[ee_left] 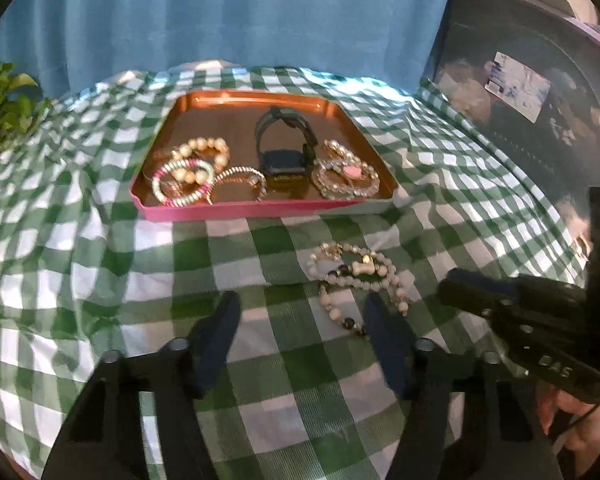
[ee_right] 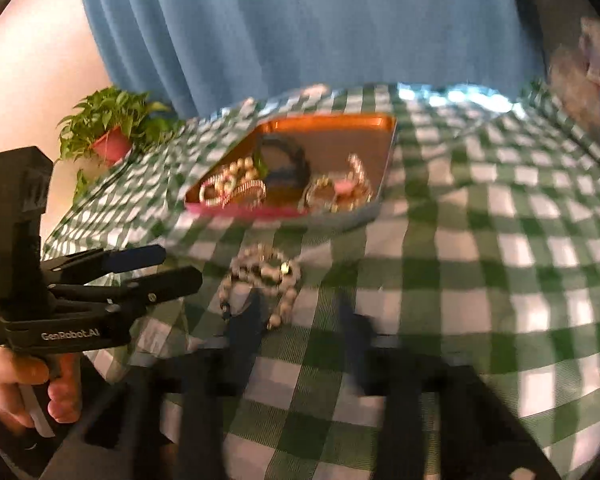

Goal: Organize jewelry
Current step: 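Move the left tool to the black-white bead bracelet while the right tool reaches the white pearl bracelet, then grasp the black-white bead bracelet with the left tool while the right tool grasps the white pearl bracelet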

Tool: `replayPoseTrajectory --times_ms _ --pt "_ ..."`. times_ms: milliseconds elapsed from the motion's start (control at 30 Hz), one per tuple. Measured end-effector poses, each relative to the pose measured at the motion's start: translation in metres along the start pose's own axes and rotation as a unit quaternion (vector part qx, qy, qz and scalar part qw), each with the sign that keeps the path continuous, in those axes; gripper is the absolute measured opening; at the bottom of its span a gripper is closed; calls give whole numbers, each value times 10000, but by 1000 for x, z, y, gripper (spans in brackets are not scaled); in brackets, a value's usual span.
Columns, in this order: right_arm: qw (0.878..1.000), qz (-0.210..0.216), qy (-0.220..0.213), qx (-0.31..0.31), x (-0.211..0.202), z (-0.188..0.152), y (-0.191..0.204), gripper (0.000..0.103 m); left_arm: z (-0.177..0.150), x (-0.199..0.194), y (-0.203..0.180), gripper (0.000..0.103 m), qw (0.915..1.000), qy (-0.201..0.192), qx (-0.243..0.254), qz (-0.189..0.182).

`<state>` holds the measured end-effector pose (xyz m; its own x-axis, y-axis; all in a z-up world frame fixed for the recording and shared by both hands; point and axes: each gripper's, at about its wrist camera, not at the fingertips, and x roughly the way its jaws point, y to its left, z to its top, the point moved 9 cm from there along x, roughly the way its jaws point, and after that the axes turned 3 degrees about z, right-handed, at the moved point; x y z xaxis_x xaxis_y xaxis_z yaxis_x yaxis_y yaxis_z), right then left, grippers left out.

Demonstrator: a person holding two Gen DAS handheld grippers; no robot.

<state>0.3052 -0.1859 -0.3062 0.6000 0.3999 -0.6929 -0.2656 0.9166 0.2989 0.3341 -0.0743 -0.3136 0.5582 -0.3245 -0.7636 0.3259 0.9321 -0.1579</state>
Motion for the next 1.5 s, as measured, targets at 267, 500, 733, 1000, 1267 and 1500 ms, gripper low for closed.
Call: replayPoseTrajectory --times_ms 267,500,733,1000,1267,1500 --pt "9991 284 321 -53 23 -7 12 12 -4 13 -13 35 9991 214 97 -354" --pt "9960 733 508 -95 35 -8 32 10 -5 22 -6 35 9991 305 140 -261" --pt "9980 593 201 -110 28 4 34 11 -6 21 10 18 9991 275 300 -72" --pt "9987 15 258 -435 45 15 24 21 -5 21 19 9 9995 217 224 -86" --pt "9977 -174 241 -602 51 19 23 23 -5 21 14 9 9990 165 407 97" --pt "9953 -387 302 -830 50 15 22 8 -5 21 15 9 9989 159 423 105"
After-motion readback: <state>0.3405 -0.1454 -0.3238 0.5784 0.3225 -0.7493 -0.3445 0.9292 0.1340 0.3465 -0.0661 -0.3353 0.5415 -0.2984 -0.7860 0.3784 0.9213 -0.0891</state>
